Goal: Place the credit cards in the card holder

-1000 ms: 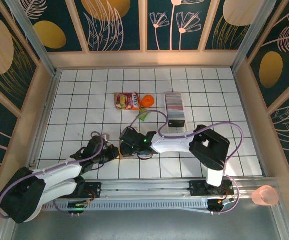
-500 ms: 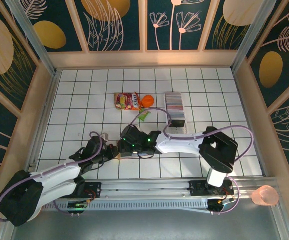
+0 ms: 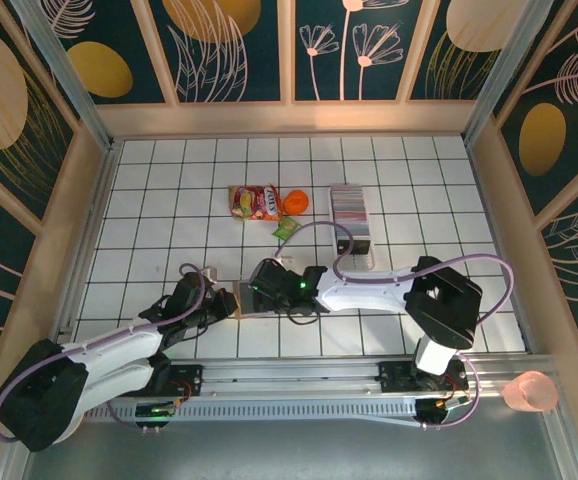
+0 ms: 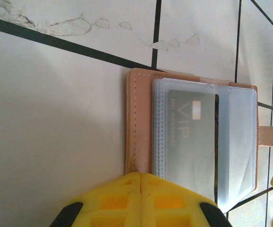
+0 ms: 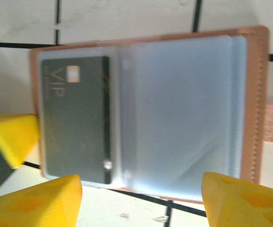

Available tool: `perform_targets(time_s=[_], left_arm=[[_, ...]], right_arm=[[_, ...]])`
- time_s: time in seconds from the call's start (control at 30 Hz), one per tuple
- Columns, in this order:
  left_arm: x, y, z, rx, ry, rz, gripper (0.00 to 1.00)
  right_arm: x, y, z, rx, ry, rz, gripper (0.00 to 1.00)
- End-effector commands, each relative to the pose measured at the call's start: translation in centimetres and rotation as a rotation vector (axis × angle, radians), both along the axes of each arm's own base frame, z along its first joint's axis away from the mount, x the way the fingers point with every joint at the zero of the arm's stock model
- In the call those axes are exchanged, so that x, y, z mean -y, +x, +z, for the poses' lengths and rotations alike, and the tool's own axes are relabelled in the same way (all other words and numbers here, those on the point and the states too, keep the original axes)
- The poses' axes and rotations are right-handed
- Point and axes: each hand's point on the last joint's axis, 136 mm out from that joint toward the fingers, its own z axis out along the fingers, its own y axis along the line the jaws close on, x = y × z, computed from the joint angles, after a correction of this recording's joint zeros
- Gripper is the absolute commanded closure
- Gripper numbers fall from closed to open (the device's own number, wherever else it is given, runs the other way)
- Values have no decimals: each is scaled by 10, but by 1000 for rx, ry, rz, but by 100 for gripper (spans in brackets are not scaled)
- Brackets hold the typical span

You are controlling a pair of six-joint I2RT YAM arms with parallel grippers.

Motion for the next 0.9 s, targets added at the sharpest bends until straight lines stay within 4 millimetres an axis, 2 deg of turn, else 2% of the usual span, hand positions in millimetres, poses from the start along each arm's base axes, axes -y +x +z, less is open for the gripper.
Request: perform_targets(time_s=[0.0,0.43,0.87], left_arm=[[-2,-5,-7,-20,17,-9,100],[-2,-6,-6,-17,13,-9,100],[-4,-7,-8,-19,12,-1,100]], right_arm=[[16,-1,-9,7,-63,-42,33],[4,-7,-30,-32,-72,-8,34],[-29,-2,-26,-28,40,16,36]])
